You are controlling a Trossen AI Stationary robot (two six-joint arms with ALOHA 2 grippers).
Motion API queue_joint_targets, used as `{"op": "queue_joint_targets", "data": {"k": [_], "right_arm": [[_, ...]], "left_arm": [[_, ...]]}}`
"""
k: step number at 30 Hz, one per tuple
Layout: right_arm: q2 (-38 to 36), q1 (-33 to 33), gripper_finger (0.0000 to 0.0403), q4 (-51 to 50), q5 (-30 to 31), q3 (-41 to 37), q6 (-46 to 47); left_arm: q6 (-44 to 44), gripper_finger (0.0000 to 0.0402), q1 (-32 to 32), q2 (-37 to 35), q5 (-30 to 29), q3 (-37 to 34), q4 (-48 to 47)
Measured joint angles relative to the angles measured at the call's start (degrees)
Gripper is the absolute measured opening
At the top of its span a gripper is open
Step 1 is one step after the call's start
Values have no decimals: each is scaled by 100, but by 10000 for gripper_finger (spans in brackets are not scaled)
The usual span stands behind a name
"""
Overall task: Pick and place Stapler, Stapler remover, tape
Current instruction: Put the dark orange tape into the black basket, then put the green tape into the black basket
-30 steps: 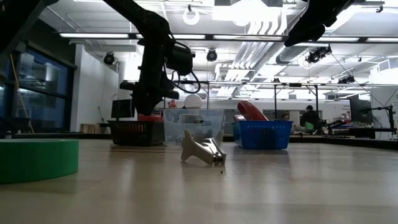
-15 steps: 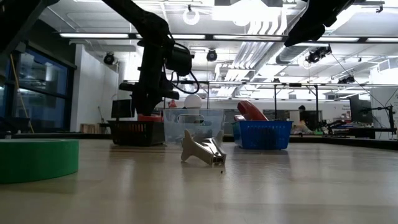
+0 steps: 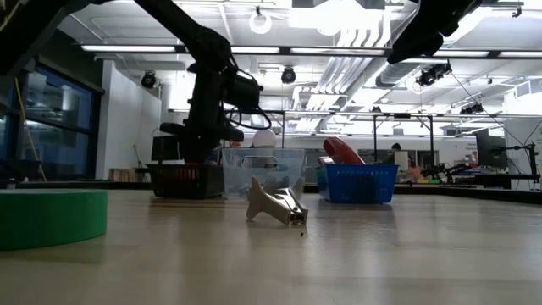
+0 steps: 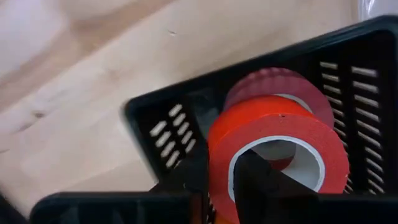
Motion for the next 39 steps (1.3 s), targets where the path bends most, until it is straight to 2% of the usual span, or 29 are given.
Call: {"op": "queue_joint_targets", "data": {"k": [19, 31, 39], "right_arm": [[2, 2, 238, -2, 17, 0, 1], [1, 1, 238, -2, 16, 0, 21], [1, 2, 238, -2, 17, 0, 23]], "left_arm": [[-115, 70, 0, 89, -223, -4, -114], [236, 177, -2, 58, -95, 0, -340], [225, 187, 0, -435, -514, 0, -350]]}}
